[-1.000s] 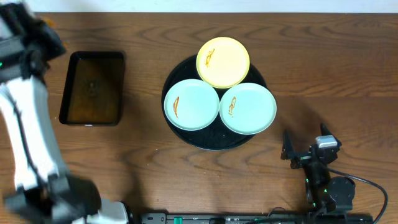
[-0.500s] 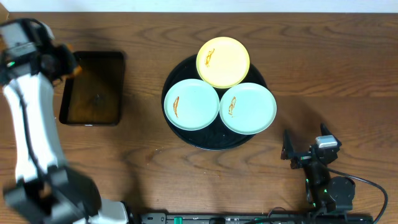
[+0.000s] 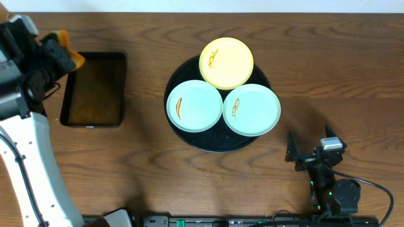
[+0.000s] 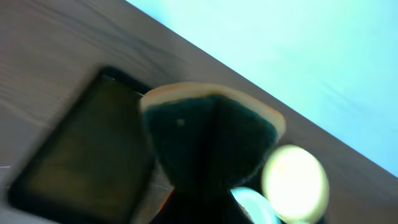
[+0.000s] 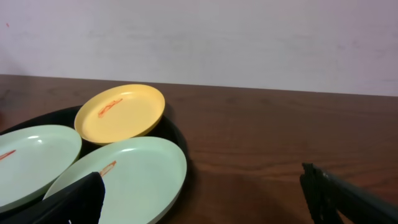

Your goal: Clean dirty plates on tray and stack at the side

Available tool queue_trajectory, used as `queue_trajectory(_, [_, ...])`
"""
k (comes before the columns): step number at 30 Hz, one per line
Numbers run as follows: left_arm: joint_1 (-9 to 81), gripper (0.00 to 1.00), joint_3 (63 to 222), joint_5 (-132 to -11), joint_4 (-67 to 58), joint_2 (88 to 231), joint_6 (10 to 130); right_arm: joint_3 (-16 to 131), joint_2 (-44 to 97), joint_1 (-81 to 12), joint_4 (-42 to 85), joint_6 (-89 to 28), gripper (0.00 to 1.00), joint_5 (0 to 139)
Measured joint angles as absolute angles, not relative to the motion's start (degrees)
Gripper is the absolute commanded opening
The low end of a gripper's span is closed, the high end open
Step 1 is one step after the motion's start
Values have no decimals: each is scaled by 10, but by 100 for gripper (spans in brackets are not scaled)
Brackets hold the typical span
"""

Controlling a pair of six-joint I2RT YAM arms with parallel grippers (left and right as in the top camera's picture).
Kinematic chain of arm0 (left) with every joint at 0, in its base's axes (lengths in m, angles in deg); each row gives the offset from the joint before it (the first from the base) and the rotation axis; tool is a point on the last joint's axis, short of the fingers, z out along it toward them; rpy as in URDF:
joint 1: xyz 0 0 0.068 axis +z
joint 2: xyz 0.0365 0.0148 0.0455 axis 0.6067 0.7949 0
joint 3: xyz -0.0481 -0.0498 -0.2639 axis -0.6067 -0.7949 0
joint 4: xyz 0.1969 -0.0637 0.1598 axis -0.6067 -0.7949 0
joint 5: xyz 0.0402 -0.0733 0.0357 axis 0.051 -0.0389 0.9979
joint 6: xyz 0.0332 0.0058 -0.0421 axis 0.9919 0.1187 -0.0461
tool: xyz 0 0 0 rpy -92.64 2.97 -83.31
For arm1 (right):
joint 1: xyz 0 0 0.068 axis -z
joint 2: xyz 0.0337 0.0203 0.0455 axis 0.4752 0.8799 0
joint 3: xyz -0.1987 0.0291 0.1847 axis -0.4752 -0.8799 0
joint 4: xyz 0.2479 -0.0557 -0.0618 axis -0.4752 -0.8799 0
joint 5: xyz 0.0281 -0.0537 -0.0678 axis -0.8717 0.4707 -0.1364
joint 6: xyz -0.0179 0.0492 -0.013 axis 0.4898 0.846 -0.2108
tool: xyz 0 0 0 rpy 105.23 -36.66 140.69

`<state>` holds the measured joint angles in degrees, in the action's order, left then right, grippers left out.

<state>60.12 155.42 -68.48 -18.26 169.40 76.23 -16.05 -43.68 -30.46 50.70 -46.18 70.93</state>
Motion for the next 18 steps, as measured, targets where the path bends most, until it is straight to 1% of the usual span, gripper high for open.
queue_trajectory(2, [597,7,1554,-754,-185,1701,761,-161,-437,-305,507,-462,99,712])
queue_trajectory(4, [585,8,1554,-793,-199,1704,761,-161,-437,-305,514,-462,99,717])
queue_trajectory(6, [556,7,1553,-816,-228,1707,766,-161,-437,-305,548,-462,99,718])
queue_trajectory(8, [533,7,1551,-812,-252,1714,770,-161,-437,-305,557,-462,99,710])
queue_trajectory(11, [498,7,1537,-810,-263,1741,775,-161,-436,-305,634,-443,99,666])
queue_trajectory(13, [468,7,1523,-806,-263,1764,779,-159,-434,-305,758,-420,99,604])
queue_trajectory(14, [457,7,1520,-805,-263,1772,781,-157,-434,-305,773,-414,99,595])
queue_trajectory(16, [424,8,1513,-801,-263,1793,794,-141,-420,-305,776,-399,99,562])
queue_trajectory(18, [396,7,1512,-797,-259,1811,803,-97,-368,-305,721,-396,99,529])
